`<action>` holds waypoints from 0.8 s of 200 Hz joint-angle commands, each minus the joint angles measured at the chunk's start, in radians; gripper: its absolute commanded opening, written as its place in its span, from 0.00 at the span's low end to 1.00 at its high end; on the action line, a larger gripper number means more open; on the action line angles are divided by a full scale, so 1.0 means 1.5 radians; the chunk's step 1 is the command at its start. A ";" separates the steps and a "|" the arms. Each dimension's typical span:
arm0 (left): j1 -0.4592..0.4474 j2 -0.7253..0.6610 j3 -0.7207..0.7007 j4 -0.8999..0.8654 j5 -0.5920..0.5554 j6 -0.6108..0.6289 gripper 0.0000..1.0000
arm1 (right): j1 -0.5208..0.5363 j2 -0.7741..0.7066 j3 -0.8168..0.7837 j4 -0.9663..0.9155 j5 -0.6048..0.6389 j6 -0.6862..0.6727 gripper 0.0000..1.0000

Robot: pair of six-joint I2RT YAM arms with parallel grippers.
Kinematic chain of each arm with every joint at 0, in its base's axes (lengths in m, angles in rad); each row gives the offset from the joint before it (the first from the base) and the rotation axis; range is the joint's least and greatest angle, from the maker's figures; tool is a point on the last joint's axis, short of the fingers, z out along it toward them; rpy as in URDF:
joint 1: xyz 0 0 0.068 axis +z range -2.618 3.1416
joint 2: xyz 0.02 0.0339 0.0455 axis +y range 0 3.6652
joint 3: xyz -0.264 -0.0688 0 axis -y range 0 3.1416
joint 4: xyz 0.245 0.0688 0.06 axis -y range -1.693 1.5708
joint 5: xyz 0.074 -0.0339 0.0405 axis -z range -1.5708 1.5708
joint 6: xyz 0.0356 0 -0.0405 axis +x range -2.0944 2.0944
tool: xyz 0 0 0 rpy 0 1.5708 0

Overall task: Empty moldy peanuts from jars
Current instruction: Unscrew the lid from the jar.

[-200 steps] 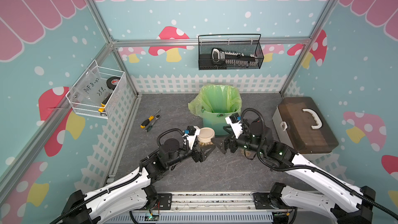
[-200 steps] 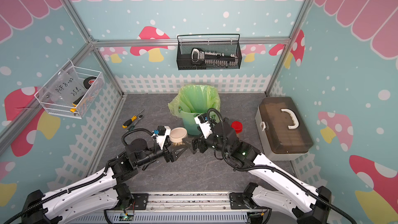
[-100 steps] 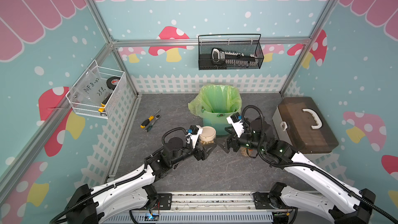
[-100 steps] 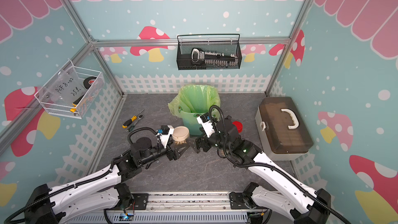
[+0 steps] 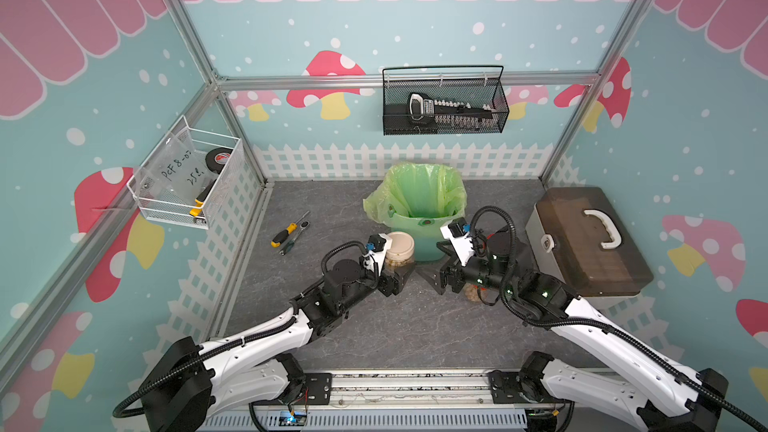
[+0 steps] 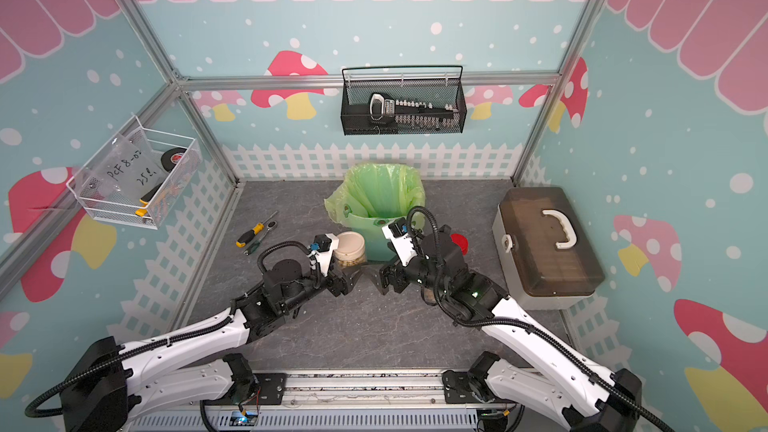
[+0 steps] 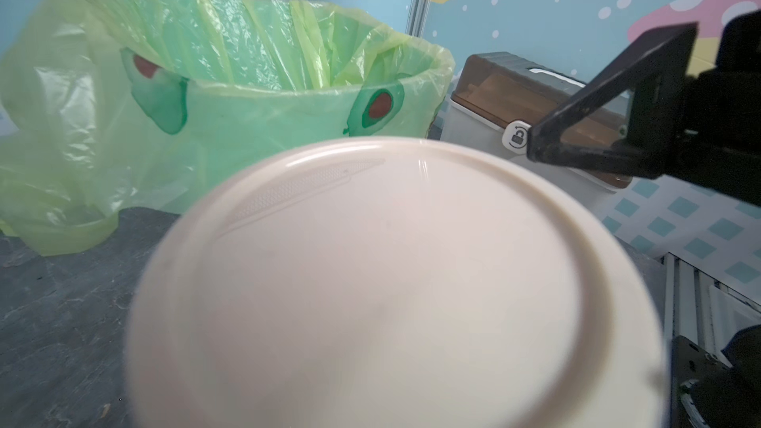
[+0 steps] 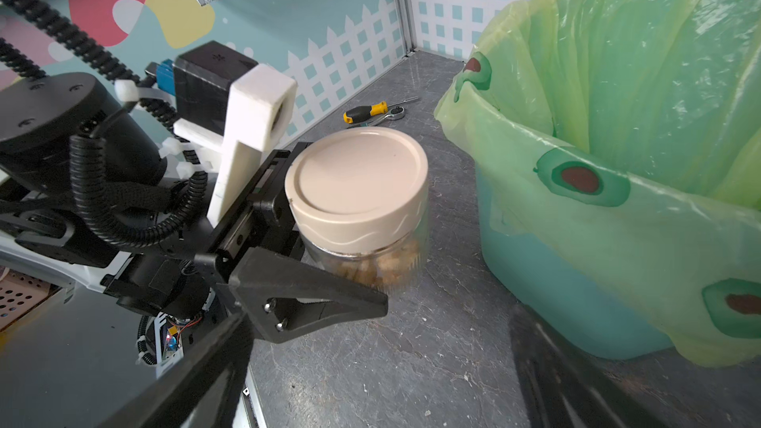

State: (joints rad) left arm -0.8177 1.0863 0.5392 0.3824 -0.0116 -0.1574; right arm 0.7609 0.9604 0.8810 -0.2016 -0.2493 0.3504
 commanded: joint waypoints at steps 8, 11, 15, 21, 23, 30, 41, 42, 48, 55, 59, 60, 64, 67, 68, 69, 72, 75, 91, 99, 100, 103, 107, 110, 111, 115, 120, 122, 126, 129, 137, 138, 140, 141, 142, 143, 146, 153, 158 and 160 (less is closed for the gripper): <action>0.001 -0.018 -0.008 0.075 -0.011 0.015 0.37 | 0.000 0.023 -0.030 0.096 -0.048 0.008 0.93; 0.001 -0.018 -0.008 0.074 -0.009 0.016 0.37 | 0.000 0.024 -0.033 0.106 -0.055 0.010 0.93; -0.001 -0.017 -0.010 0.073 -0.007 0.017 0.37 | 0.001 0.025 -0.037 0.120 -0.063 0.013 0.93; -0.003 -0.015 -0.012 0.072 -0.006 0.019 0.37 | 0.002 0.026 -0.044 0.142 -0.073 0.020 0.92; -0.003 -0.014 -0.013 0.072 -0.005 0.020 0.37 | 0.002 0.026 -0.046 0.149 -0.076 0.023 0.93; -0.003 -0.013 -0.015 0.072 -0.003 0.022 0.37 | 0.004 0.029 -0.050 0.168 -0.081 0.032 0.93; -0.003 -0.013 -0.021 0.079 -0.003 0.021 0.37 | 0.010 0.035 -0.048 0.177 -0.081 0.037 0.92; -0.003 -0.013 -0.023 0.080 -0.003 0.021 0.37 | 0.011 0.036 -0.048 0.178 -0.080 0.038 0.92; -0.004 -0.013 -0.025 0.082 0.000 0.018 0.37 | 0.015 0.042 -0.043 0.177 -0.077 0.038 0.92; -0.003 -0.014 -0.027 0.084 0.006 0.016 0.37 | 0.020 0.050 -0.039 0.176 -0.073 0.035 0.93; -0.004 -0.015 -0.028 0.085 0.008 0.015 0.37 | 0.023 0.054 -0.037 0.176 -0.070 0.034 0.93; -0.004 -0.016 -0.027 0.085 0.008 0.014 0.37 | 0.024 0.055 -0.036 0.176 -0.068 0.033 0.93; -0.004 -0.017 -0.029 0.086 0.011 0.013 0.37 | 0.027 0.059 -0.035 0.176 -0.065 0.032 0.93; -0.004 -0.018 -0.029 0.086 0.012 0.012 0.37 | 0.029 0.062 -0.034 0.177 -0.060 0.031 0.93; -0.004 -0.019 -0.029 0.086 0.012 0.012 0.37 | 0.030 0.063 -0.034 0.177 -0.059 0.030 0.93; -0.004 -0.019 -0.029 0.086 0.013 0.011 0.37 | 0.030 0.064 -0.034 0.177 -0.057 0.030 0.93; -0.004 -0.020 -0.030 0.085 0.014 0.011 0.37 | 0.032 0.066 -0.034 0.177 -0.053 0.028 0.93; -0.004 -0.021 -0.031 0.085 0.014 0.011 0.37 | 0.033 0.069 -0.033 0.178 -0.049 0.027 0.93; -0.005 -0.033 -0.038 0.085 0.015 0.008 0.37 | 0.039 0.085 -0.030 0.189 -0.032 0.025 0.93; -0.005 -0.039 -0.040 0.085 0.016 0.008 0.37 | 0.040 0.095 -0.028 0.195 -0.028 0.025 0.93; -0.005 -0.039 -0.040 0.086 0.016 0.008 0.37 | 0.040 0.095 -0.028 0.196 -0.027 0.025 0.93; -0.005 -0.042 -0.041 0.084 0.016 0.008 0.37 | 0.041 0.099 -0.027 0.199 -0.026 0.024 0.94; -0.005 -0.044 -0.040 0.081 0.018 0.007 0.37 | 0.043 0.104 -0.026 0.204 -0.024 0.026 0.93; -0.005 -0.046 -0.040 0.078 0.019 0.007 0.37 | 0.044 0.108 -0.025 0.208 -0.024 0.026 0.93; -0.005 -0.047 -0.040 0.077 0.020 0.007 0.37 | 0.044 0.109 -0.024 0.209 -0.024 0.026 0.93; -0.005 -0.050 -0.040 0.075 0.021 0.008 0.37 | 0.046 0.114 -0.024 0.215 -0.023 0.028 0.93; -0.005 -0.051 -0.039 0.071 0.024 0.007 0.37 | 0.048 0.119 -0.022 0.223 -0.021 0.030 0.93; -0.005 -0.052 -0.039 0.070 0.024 0.007 0.37 | 0.049 0.121 -0.022 0.226 -0.021 0.031 0.93; -0.005 -0.054 -0.037 0.066 0.027 0.007 0.37 | 0.052 0.126 -0.021 0.232 -0.020 0.033 0.93; -0.005 -0.055 -0.037 0.064 0.028 0.007 0.37 | 0.053 0.128 -0.020 0.236 -0.018 0.033 0.93; -0.006 -0.060 -0.035 0.059 0.031 0.006 0.37 | 0.057 0.135 -0.017 0.245 -0.014 0.037 0.93; -0.006 -0.061 -0.036 0.058 0.031 0.007 0.37 | 0.058 0.137 -0.017 0.247 -0.013 0.038 0.93; -0.006 -0.061 -0.036 0.057 0.031 0.008 0.37 | 0.060 0.138 -0.016 0.248 -0.012 0.039 0.93; -0.007 -0.062 -0.036 0.057 0.031 0.008 0.37 | 0.060 0.139 -0.015 0.249 -0.011 0.038 0.93; -0.007 -0.062 -0.036 0.057 0.030 0.007 0.37 | 0.060 0.140 -0.015 0.251 -0.011 0.039 0.93; -0.007 -0.062 -0.037 0.057 0.030 0.007 0.37 | 0.061 0.141 -0.014 0.251 -0.010 0.039 0.93; -0.008 -0.064 -0.037 0.058 0.029 0.008 0.37 | 0.062 0.144 -0.013 0.253 -0.009 0.040 0.94; -0.009 -0.068 -0.040 0.057 0.025 0.010 0.37 | 0.065 0.150 -0.009 0.258 -0.008 0.042 0.93; -0.009 -0.069 -0.040 0.059 0.023 0.011 0.37 | 0.068 0.154 -0.005 0.260 -0.007 0.042 0.93; -0.009 -0.070 -0.041 0.059 0.023 0.011 0.37 | 0.068 0.155 -0.005 0.259 -0.006 0.042 0.93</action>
State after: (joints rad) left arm -0.8219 1.0206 0.4721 0.4091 0.0162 -0.1493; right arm 0.8421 1.1652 0.8383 0.1398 -0.2768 0.4065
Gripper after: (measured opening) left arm 0.784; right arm 0.934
